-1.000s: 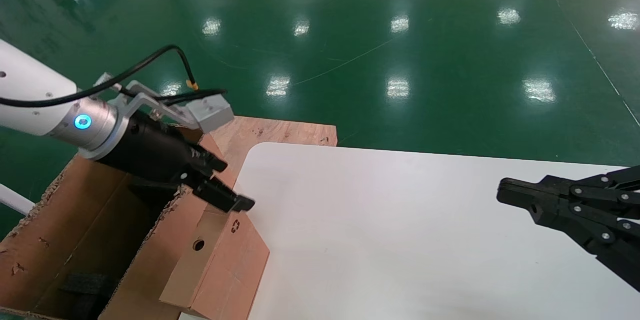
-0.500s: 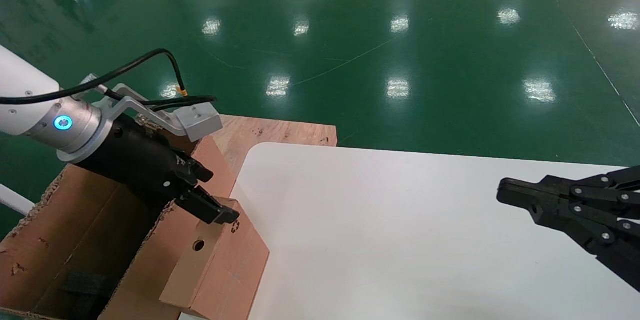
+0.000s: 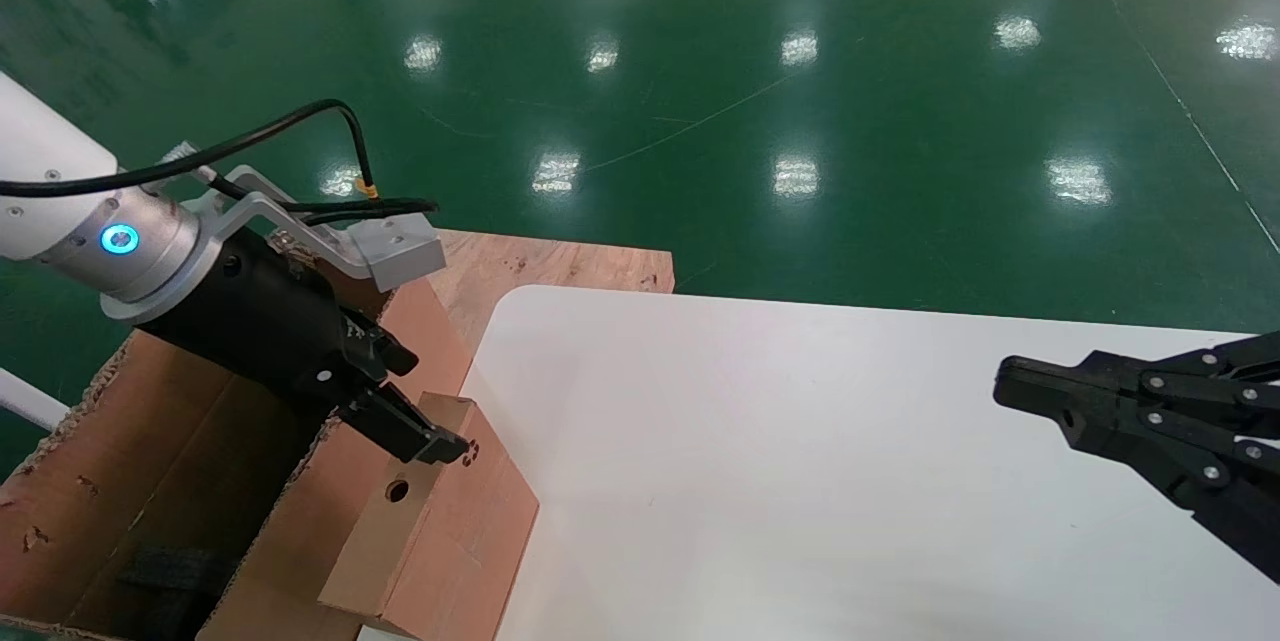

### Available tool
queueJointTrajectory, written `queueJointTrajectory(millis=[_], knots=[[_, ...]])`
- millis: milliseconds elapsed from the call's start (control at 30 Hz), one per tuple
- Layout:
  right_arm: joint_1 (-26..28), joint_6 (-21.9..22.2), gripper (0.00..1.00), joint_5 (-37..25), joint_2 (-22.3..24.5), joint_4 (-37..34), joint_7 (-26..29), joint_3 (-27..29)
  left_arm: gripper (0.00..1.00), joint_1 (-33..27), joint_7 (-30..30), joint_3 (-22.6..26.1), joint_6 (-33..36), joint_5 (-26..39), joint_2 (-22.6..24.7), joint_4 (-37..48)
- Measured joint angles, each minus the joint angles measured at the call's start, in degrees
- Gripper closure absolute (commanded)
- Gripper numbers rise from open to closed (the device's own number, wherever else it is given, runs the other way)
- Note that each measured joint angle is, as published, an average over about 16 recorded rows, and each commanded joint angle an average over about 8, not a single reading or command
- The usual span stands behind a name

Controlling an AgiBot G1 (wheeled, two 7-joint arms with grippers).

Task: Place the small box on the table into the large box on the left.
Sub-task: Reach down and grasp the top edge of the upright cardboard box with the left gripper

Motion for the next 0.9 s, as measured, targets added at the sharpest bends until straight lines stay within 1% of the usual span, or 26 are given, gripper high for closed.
queueJointTrajectory(millis=[133,300,467,667,900], knots=[[0.0,0.0,1.00,0.0,0.0,0.0,0.0,0.0,0.00,-1.3,-0.2,1.6,-0.2,-1.0,0.2,0.0],[0.0,0.0,1.00,0.0,0.0,0.0,0.0,0.0,0.00,-1.9,-0.2,2.5,-0.4,-1.8,0.5,0.3],[0.0,0.0,1.00,0.0,0.0,0.0,0.0,0.0,0.00,-2.5,-1.5,3.2,-0.5,-1.1,1.6,0.8],[0.0,0.0,1.00,0.0,0.0,0.0,0.0,0.0,0.00,-4.3,-6.0,5.0,-0.5,1.9,4.5,1.0],[0.0,0.0,1.00,0.0,0.0,0.0,0.0,0.0,0.00,-8.2,-14.5,9.7,0.0,5.3,9.6,0.5]])
